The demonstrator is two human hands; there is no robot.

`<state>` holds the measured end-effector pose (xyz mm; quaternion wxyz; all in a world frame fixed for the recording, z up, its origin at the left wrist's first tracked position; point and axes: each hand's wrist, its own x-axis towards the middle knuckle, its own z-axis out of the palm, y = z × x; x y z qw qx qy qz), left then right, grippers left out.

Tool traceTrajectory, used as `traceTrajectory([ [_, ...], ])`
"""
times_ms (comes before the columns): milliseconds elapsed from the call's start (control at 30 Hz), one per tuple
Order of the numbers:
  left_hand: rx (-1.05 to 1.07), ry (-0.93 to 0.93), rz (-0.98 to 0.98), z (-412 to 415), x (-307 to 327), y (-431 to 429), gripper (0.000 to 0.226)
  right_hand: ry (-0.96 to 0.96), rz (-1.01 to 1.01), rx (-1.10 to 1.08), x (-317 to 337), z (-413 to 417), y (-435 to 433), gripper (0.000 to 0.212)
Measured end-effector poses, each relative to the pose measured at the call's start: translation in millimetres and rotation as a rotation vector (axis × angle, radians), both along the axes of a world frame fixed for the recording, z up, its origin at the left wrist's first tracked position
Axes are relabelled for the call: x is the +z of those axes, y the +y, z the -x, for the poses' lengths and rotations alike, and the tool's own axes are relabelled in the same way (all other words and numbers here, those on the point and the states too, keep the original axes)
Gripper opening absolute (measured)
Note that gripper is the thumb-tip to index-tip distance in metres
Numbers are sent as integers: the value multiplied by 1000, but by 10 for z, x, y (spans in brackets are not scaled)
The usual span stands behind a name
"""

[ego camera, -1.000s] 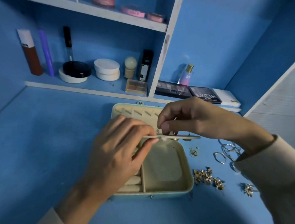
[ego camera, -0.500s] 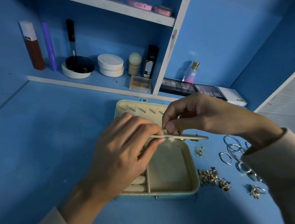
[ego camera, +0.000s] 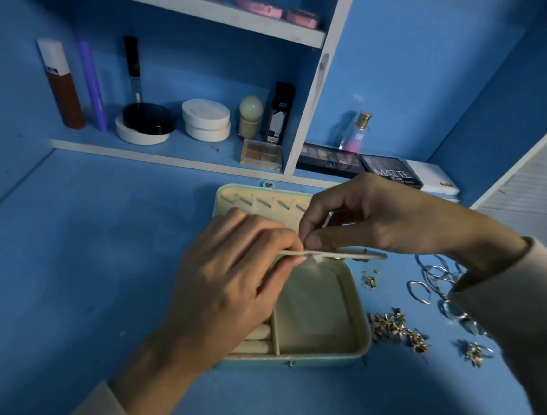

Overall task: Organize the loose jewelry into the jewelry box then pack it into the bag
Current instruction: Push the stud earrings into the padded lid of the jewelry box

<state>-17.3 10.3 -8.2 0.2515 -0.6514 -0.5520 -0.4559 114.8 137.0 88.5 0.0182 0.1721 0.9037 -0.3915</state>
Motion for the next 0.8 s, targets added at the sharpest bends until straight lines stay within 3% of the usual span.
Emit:
traceTrajectory([
  [500, 5, 4, -3, -5, 4, 5, 13, -158, -7, 112, 119, 147, 54, 23],
  [800, 6, 47, -6, 2, -3, 15, 10, -200, -79, 126, 115, 192, 59, 10],
])
